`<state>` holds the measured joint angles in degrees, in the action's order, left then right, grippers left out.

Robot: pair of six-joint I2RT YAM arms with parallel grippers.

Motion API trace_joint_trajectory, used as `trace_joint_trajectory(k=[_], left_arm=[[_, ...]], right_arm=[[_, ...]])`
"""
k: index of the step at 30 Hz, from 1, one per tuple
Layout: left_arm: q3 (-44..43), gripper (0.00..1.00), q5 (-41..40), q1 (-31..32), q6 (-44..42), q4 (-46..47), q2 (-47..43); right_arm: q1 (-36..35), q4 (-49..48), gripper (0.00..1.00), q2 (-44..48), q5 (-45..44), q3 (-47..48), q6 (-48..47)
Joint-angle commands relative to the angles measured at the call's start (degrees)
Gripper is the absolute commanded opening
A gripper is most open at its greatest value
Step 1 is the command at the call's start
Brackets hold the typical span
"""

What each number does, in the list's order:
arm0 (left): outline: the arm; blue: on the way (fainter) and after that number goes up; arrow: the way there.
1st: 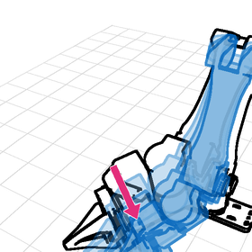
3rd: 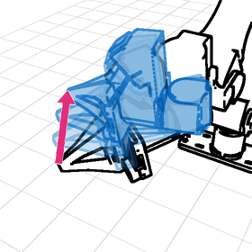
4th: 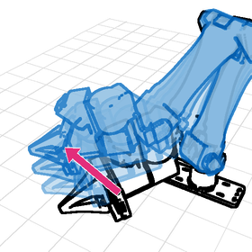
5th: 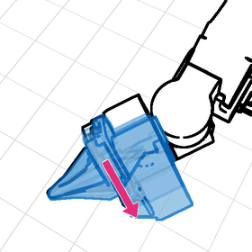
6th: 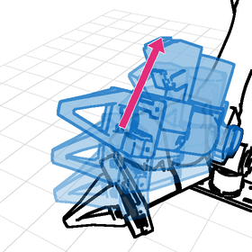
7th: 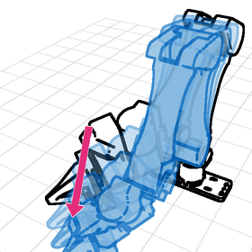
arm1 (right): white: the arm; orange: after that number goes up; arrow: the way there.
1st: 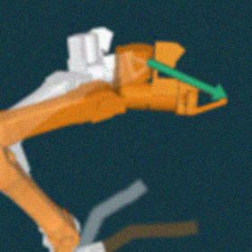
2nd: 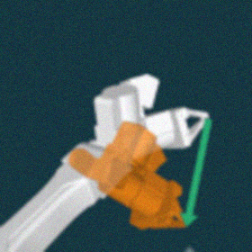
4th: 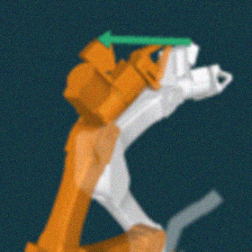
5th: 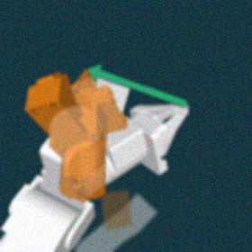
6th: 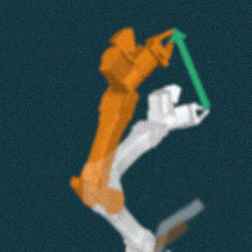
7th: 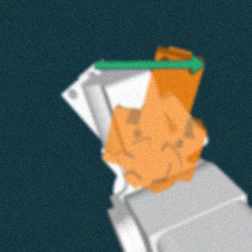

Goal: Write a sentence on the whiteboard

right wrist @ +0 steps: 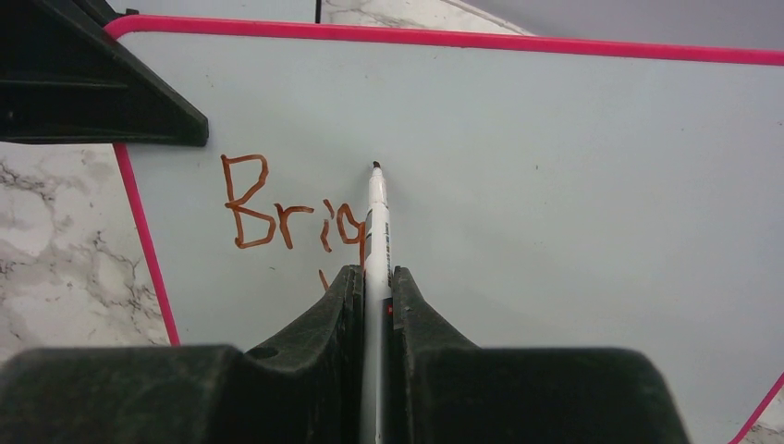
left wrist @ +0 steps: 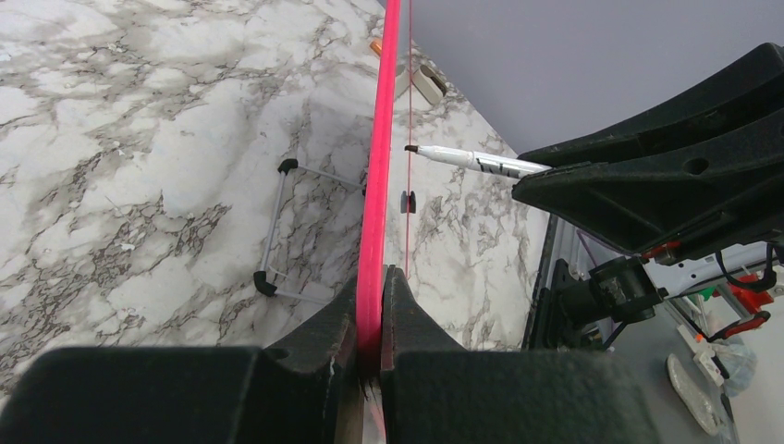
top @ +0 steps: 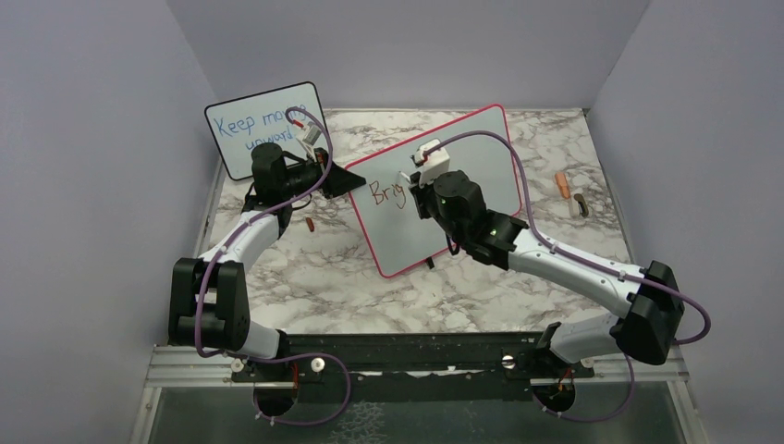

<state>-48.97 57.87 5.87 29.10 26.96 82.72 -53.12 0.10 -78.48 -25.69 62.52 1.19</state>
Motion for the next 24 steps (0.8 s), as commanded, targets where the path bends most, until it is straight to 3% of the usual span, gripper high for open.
trace_joint_trajectory(k=[1,24], left_arm=[[0.6,0.0,-1.3,0.9,-4.4,-4.6,2.2],[0.7,0.0,-1.3,0.9,-4.4,-4.6,2.4]], right_arm=[[0.3,-0.2,0.01,1.9,-0.4,0.2,-0.5],[0.3,-1.1,0.01,0.2,-0.4,0.5,-0.7]])
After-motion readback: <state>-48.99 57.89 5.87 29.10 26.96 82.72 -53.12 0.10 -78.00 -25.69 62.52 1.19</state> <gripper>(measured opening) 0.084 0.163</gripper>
